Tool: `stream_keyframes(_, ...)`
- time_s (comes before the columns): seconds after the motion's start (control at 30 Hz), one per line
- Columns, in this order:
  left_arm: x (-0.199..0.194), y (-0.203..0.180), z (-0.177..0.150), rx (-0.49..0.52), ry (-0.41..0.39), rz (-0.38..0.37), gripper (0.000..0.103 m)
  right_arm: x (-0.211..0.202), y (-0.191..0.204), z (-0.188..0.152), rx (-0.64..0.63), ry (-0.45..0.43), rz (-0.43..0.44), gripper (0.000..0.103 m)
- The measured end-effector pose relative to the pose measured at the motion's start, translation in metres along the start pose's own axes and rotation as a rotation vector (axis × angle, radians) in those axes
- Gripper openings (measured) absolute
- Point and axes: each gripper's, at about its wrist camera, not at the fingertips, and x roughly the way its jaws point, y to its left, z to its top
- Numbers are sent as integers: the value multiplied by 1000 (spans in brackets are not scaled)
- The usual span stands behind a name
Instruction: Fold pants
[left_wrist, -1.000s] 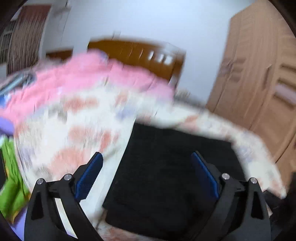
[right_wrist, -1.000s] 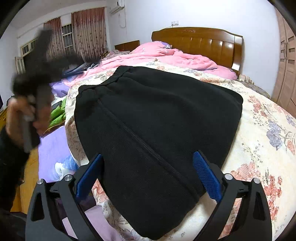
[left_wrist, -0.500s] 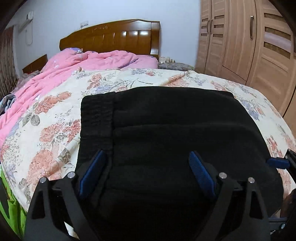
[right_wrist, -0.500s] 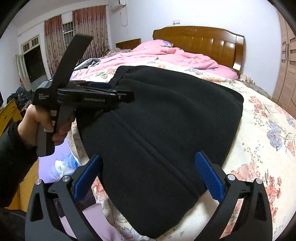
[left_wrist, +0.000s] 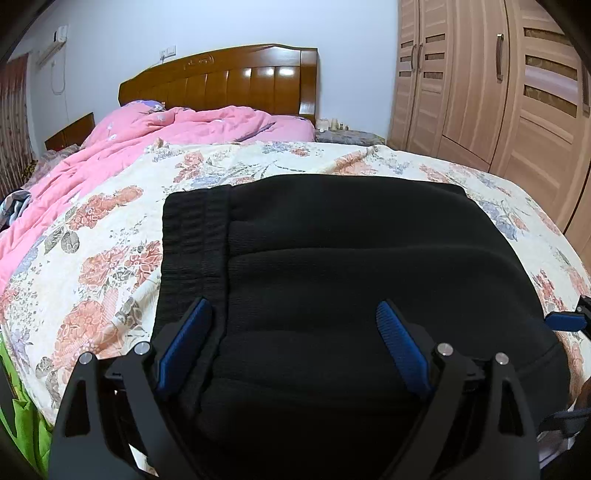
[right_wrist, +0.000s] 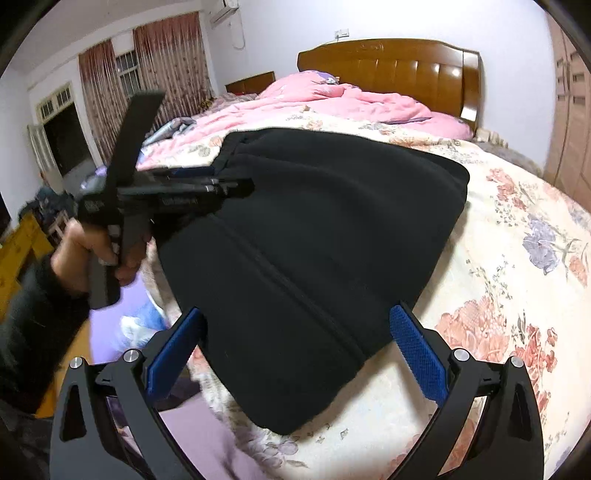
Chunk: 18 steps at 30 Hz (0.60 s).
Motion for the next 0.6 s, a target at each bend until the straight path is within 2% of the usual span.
stream_keyframes(0.1,1,0,-1,1,-3,0,91,1,-18,25,66,-46,-15,98)
stream_keyframes(0.17,1,1,-1,1,-3,1,91,10,-34,45,131,-72,10,98)
stream_keyframes(0.27,1,2,-1,2,-1,2,91,31,-54,66,205,-60,59,98)
stream_keyframes(0.3,2,2,0,2,0,2,91,39,-59,69,217,-42,74,98)
stream_keyframes(0.33,2,2,0,3,1,2,91,54,-65,70,228,14,77,98)
stream_keyframes(0.4,2,2,0,3,1,2,91,65,-69,69,234,48,62,98)
stream_keyframes(0.5,2,1,0,4,-1,6,91,62,-69,66,240,35,52,98)
stream_keyframes(0.6,2,1,0,4,-1,6,91,49,-69,64,270,14,5,98)
